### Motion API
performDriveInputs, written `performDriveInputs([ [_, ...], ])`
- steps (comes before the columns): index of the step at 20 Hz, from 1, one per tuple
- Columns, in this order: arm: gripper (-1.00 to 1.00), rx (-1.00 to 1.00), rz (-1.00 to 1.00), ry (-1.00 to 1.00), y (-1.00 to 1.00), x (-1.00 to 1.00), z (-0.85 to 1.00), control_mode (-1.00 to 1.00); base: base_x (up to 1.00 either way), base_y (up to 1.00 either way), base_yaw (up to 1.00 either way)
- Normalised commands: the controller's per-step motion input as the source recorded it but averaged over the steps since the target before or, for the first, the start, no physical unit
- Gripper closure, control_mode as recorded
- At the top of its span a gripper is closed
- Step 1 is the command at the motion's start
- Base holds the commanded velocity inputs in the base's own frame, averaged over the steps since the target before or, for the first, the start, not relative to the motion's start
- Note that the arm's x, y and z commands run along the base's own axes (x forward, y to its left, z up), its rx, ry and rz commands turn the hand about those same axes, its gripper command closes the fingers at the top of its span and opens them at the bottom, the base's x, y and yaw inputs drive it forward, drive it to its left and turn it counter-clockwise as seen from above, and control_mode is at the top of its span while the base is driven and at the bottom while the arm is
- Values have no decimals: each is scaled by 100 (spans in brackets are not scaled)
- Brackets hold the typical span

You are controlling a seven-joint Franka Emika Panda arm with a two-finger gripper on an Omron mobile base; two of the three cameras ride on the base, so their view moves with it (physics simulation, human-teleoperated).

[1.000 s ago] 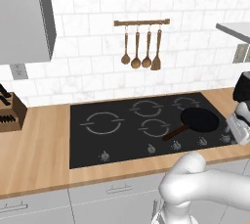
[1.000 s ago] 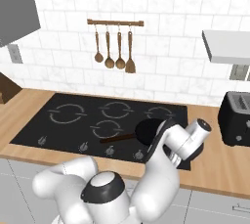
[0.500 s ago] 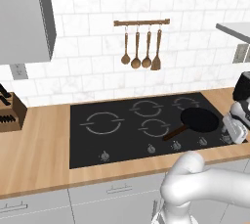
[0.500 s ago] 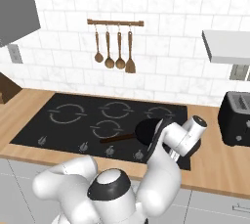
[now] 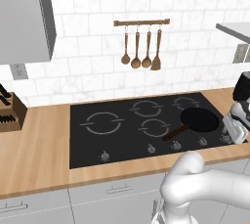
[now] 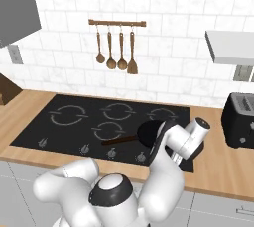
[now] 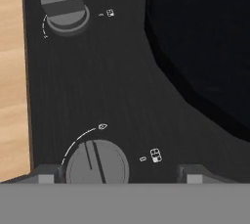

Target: Turn off the front right burner of the stove.

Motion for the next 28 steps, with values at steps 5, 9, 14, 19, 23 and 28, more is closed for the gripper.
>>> performDriveInputs([
  [5,100,0,0,0,0,3,0,-100,0,0,0],
  [9,100,4,-1,6,-3,0,0,-100,0,0,0],
  [14,100,13,-17,27,-6,1,0,-100,0,0,0],
  [19,100,18,-31,34,-13,0,0,-100,0,0,0],
  [23,100,20,-39,35,-17,0,0,-100,0,0,0],
  [28,100,17,-47,37,-9,0,0,-100,0,0,0],
])
